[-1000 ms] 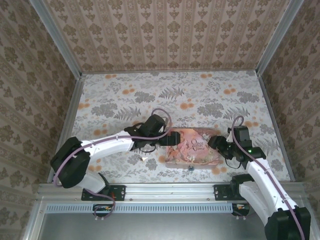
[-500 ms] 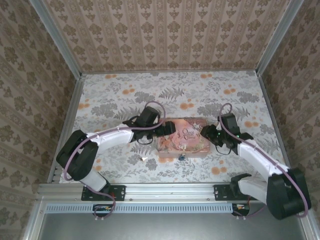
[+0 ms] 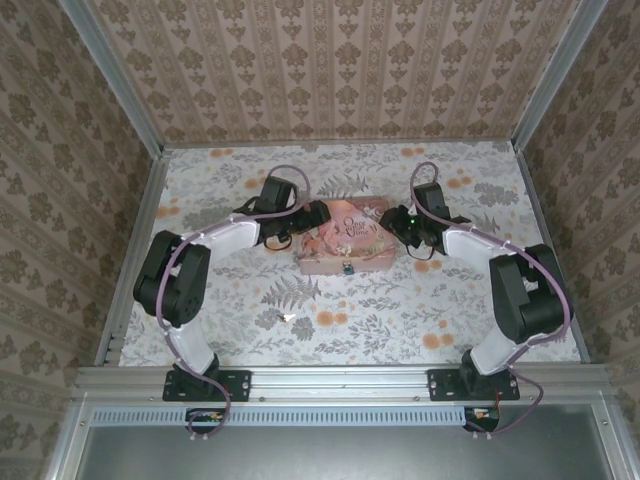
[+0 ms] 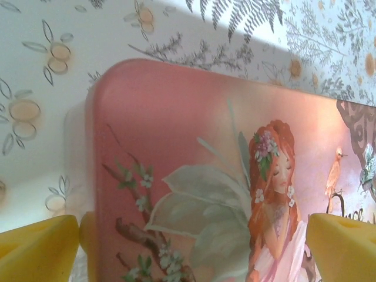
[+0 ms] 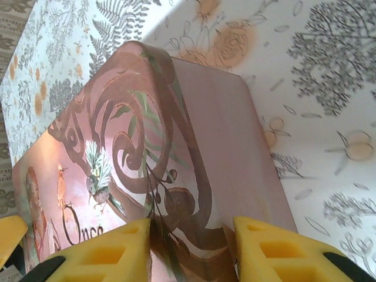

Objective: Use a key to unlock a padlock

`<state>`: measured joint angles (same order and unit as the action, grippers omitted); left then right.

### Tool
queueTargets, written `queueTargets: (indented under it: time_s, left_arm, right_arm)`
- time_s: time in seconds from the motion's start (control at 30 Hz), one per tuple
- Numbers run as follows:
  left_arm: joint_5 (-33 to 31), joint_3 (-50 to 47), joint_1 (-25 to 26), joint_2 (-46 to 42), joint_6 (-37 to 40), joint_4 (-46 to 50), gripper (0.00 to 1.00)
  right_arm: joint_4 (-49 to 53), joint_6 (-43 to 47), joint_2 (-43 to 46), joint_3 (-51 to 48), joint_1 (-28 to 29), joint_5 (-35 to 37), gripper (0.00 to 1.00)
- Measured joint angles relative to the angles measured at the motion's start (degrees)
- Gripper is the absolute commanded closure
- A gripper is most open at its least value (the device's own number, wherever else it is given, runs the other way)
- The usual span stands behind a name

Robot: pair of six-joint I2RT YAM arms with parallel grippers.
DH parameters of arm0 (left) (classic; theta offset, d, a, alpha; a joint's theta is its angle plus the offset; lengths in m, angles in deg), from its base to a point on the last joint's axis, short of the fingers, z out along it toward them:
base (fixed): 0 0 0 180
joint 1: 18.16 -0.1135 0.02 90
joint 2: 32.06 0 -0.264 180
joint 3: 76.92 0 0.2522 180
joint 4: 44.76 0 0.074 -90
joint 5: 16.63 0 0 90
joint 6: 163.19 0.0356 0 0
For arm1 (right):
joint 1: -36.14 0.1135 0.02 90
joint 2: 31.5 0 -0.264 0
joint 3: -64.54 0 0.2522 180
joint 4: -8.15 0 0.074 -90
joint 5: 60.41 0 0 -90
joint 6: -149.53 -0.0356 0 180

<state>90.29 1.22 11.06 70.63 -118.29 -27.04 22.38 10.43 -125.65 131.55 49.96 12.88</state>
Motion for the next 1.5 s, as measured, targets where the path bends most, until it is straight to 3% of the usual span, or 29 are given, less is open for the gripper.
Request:
queueTargets:
  time_s: [0.13, 0.2, 0.4, 0.43, 0.6, 0.8, 0.97, 1.07, 1.17, 1.23, 1.5]
  left_arm:
    - [1.4, 1.5, -1.1, 1.0, 1.1, 0.5, 0.0]
    - [2.0, 2.1, -1.5, 1.6, 1.5, 0.7, 0.0]
    - [4.8, 2.8, -2.0, 2.4, 2.1, 0.4, 0.0]
    - [5.3, 2.8, -2.1, 2.4, 2.2, 0.3, 0.0]
    - [7.5, 2.8, -4.9, 2.1, 2.5, 0.3, 0.0]
    - [8.0, 1.6, -8.9, -2.2, 3.5, 0.7, 0.0]
    - [8.8, -0.3, -10.1, -7.8, 4.2, 0.8, 0.0]
    - [8.8, -2.1, -10.7, -10.6, 4.4, 1.1, 0.0]
    - [8.8, -4.2, -11.4, -13.5, 4.4, 2.1, 0.0]
    - [8.8, -5.9, -11.8, -15.4, 4.4, 2.9, 0.0]
    - [8.6, -9.7, -14.6, -25.1, 4.0, 9.6, 0.0]
  right_arm:
    - [-0.6, -0.7, -1.0, 0.8, 0.0, 0.0, 0.6]
    - [-0.7, -1.0, -1.1, 0.9, 0.0, 0.0, 0.53]
    - [-0.6, -1.8, -1.2, 0.9, -0.1, -0.1, 0.05]
    - [-0.3, -1.6, -1.2, 0.9, -0.3, -0.1, 0.01]
    - [5.3, 2.5, 0.5, 2.4, -3.0, 1.4, 0.01]
    - [10.9, 8.4, 5.7, 6.9, -5.1, 10.8, 0.0]
    - [3.1, 10.4, 14.9, 0.6, -9.6, 7.5, 0.01]
    - [1.6, 11.8, 16.8, -0.2, -9.5, 6.3, 0.0]
    - [0.3, 13.3, 18.1, -1.5, -5.6, 5.3, 0.01]
    - [0.6, 14.4, 19.0, -2.0, -1.9, 4.7, 0.08]
    - [4.7, 17.7, 20.0, -2.0, 20.0, 3.8, 0.23]
